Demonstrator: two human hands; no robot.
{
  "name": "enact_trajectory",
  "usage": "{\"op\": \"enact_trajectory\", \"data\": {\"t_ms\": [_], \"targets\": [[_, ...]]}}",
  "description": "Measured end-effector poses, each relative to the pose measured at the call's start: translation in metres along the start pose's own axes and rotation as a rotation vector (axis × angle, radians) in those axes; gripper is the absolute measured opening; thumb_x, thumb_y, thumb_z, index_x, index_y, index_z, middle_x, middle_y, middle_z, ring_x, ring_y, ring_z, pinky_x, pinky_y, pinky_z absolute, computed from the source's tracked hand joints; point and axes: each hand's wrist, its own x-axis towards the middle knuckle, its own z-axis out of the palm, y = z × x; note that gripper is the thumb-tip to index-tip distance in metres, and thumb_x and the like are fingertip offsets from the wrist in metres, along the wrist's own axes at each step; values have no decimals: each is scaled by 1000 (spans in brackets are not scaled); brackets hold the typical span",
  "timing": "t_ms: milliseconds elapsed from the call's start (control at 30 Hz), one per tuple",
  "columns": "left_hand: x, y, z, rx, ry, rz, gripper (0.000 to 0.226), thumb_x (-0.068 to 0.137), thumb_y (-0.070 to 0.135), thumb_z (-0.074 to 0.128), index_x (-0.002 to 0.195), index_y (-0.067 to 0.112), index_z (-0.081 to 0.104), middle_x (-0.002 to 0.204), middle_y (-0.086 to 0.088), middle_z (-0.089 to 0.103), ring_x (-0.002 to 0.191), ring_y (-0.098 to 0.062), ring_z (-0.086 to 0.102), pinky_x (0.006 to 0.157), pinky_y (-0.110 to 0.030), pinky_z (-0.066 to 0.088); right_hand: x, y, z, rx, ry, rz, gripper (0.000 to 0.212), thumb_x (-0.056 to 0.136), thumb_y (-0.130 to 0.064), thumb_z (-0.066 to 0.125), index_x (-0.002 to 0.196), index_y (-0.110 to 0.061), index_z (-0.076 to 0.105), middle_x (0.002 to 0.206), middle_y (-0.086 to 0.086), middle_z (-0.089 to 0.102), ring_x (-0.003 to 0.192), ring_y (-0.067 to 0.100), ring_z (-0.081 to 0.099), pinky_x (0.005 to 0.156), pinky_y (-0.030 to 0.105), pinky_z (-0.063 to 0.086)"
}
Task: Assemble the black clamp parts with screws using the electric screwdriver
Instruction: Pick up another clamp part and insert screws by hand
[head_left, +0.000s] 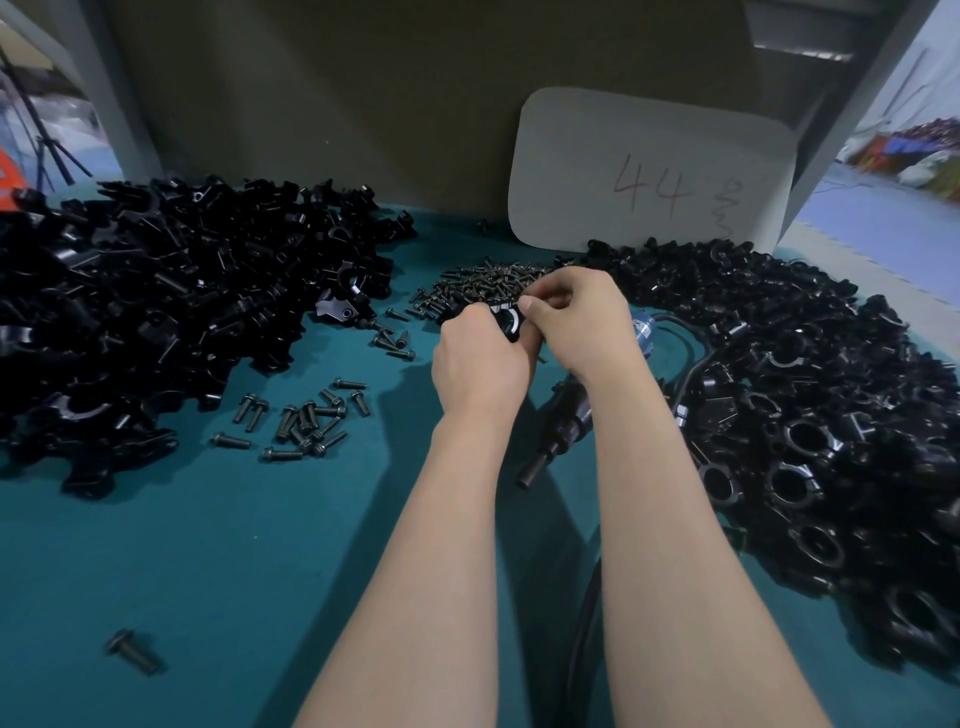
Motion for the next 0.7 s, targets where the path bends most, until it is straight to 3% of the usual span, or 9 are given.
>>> {"op": "enact_trajectory", "data": {"t_ms": [100,200,400,600,700], "targets": [[-1,0,0,2,-15,18,41,90,48,54,74,11,46,80,-11,63,82,-37,63,52,-31,34,-1,1,1,-87,21,-5,10,93,-27,59,88,-19,59,74,-10,53,82,12,51,62,20,36],[-2,0,-1,55,-33,35,40,91,46,55,80,8,52,86,-14,65,81,-37,61,58,-33,41,-1,2,1,-200,19,-35,17,96,-31,53,93,-15,56,84,-3,53,88,16,49,73,27,36],[-3,4,-4,168,-40,13,35,94,41,53,86,8,57,85,-10,61,80,-32,58,63,-36,44,-2,3,11,-221,-47,41,30,100,-35,42,101,-8,55,101,10,64,94,25,55,72,29,36],[3,3,-13,194,-114,33,32,90,42,59,84,10,58,83,-6,62,78,-31,58,61,-33,40,-1,8,9,-258,-1,-40,32,98,-38,44,78,-16,55,72,0,57,82,23,55,67,30,37],[3,3,-19,-66,-89,-34,23,87,34,60,81,13,66,80,-5,71,78,-26,67,63,-34,52,-6,5,14,-3,145,0,41,100,-42,39,78,-13,59,72,-3,58,77,18,52,65,29,31]]}}
